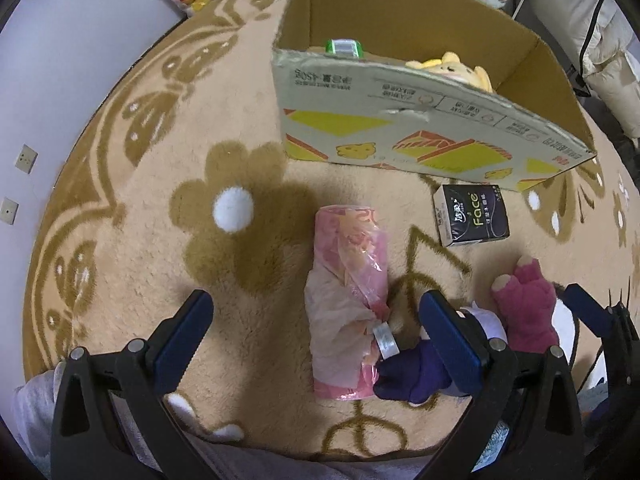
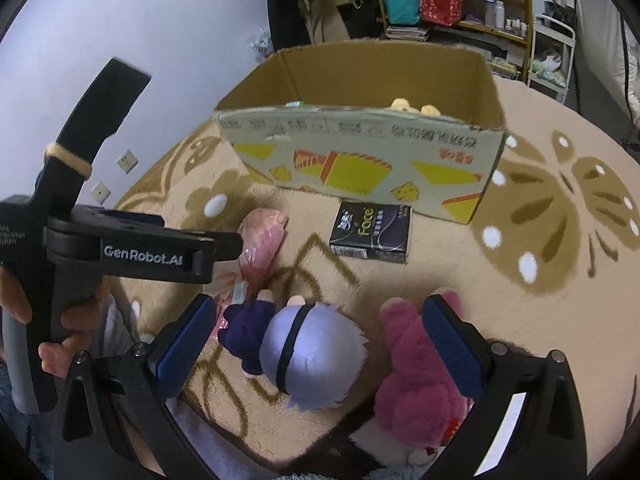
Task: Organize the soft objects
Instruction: 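Lower the right tool onto the lavender doll plush while the left tool reaches the pink wrapped roll, then lift the pink roll with the left tool while the right tool lifts the lavender doll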
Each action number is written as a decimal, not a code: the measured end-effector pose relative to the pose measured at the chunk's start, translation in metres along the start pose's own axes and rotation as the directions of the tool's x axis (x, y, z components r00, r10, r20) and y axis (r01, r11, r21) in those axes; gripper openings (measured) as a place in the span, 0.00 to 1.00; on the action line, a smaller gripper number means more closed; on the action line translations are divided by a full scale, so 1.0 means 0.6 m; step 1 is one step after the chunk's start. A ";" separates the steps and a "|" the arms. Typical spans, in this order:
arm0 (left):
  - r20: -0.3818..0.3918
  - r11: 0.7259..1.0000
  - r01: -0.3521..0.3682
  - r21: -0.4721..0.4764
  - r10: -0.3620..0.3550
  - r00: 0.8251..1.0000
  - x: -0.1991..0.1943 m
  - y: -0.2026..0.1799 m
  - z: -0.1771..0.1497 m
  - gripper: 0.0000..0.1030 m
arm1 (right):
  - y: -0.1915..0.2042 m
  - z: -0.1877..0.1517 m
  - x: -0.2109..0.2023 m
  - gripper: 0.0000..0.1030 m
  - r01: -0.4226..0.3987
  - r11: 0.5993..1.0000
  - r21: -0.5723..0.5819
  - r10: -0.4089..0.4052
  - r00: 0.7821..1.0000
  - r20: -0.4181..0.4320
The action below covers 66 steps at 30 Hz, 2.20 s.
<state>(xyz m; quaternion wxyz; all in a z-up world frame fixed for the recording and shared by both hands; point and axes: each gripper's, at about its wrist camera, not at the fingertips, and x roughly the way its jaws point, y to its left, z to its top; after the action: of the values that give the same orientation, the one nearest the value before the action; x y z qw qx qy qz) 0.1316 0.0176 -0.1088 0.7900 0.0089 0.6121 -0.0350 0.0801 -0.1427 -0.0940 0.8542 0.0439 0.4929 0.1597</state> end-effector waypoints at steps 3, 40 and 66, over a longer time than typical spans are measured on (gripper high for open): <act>-0.017 1.000 0.001 0.005 -0.001 1.000 0.011 -0.005 0.003 0.99 | 0.004 -0.001 0.014 1.00 -0.005 1.000 -0.007 0.005 1.000 -0.028; -0.100 0.994 -0.101 -0.036 0.097 0.990 0.123 0.004 0.027 0.39 | 0.015 -0.013 0.120 0.86 -0.006 1.000 0.028 0.010 0.988 -0.155; 0.147 0.996 0.001 -0.084 0.011 0.989 -0.009 0.032 0.008 0.14 | -0.049 0.012 -0.006 0.87 -0.005 0.984 0.176 -0.033 0.977 0.213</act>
<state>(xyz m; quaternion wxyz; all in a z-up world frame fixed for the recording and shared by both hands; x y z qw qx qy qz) 0.1364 0.0368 -0.1032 0.8327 -0.0254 0.5531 -0.0079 0.0914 -0.1711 -0.0943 0.8963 0.1325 0.4101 0.1042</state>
